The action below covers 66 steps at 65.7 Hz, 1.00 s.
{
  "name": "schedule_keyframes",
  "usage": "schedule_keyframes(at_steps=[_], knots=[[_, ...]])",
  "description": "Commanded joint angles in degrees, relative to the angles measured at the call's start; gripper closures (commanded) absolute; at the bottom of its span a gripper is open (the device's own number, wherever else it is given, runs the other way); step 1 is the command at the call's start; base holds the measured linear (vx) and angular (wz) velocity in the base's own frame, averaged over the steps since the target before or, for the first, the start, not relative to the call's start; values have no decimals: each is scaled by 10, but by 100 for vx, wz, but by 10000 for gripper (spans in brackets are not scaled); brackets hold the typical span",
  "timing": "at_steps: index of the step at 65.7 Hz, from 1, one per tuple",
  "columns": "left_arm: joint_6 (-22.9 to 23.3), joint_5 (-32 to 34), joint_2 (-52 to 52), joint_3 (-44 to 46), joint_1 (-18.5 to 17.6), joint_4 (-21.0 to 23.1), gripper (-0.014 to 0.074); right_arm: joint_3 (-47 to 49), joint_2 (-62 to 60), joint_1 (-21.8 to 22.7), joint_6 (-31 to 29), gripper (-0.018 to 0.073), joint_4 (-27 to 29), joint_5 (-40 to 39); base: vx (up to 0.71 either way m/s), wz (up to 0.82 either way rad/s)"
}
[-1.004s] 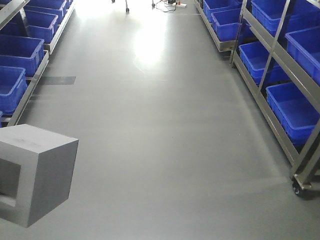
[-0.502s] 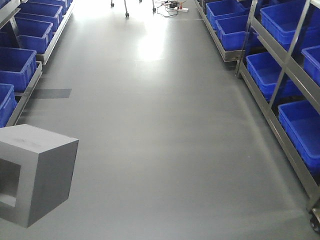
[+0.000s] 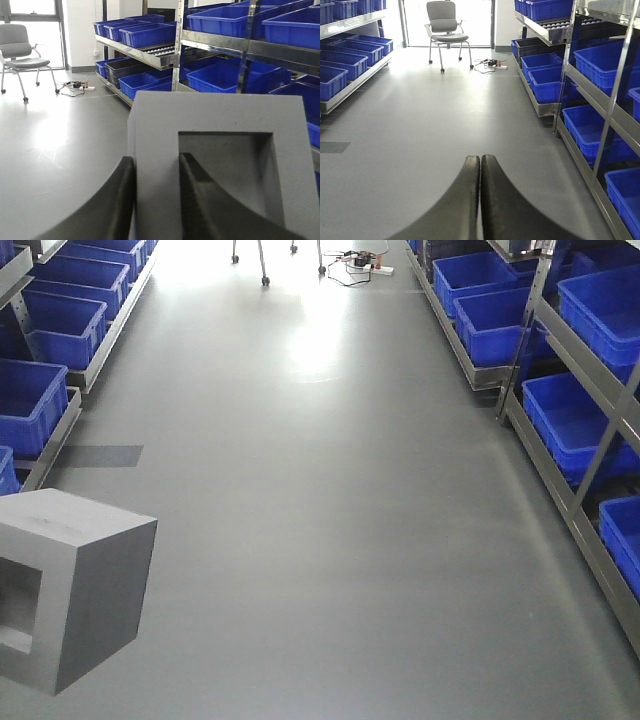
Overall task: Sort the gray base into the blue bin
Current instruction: 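Carry the gray block down the aisle between blue bin shelves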
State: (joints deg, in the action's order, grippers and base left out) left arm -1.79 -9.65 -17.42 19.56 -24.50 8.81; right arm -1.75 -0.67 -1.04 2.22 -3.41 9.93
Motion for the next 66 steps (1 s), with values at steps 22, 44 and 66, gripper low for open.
schedule_keyframes(at_steps=[22, 44, 66], knots=[[3, 61, -5, 17, -3, 5, 602, -8, -7, 3, -3, 568, -4, -42, 43, 2], [3, 61, -5, 17, -3, 5, 602, -8, -7, 3, -3, 568, -4, -42, 43, 2], [3, 61, -5, 17, -3, 5, 602, -8, -7, 3, -3, 568, -4, -42, 46, 4]])
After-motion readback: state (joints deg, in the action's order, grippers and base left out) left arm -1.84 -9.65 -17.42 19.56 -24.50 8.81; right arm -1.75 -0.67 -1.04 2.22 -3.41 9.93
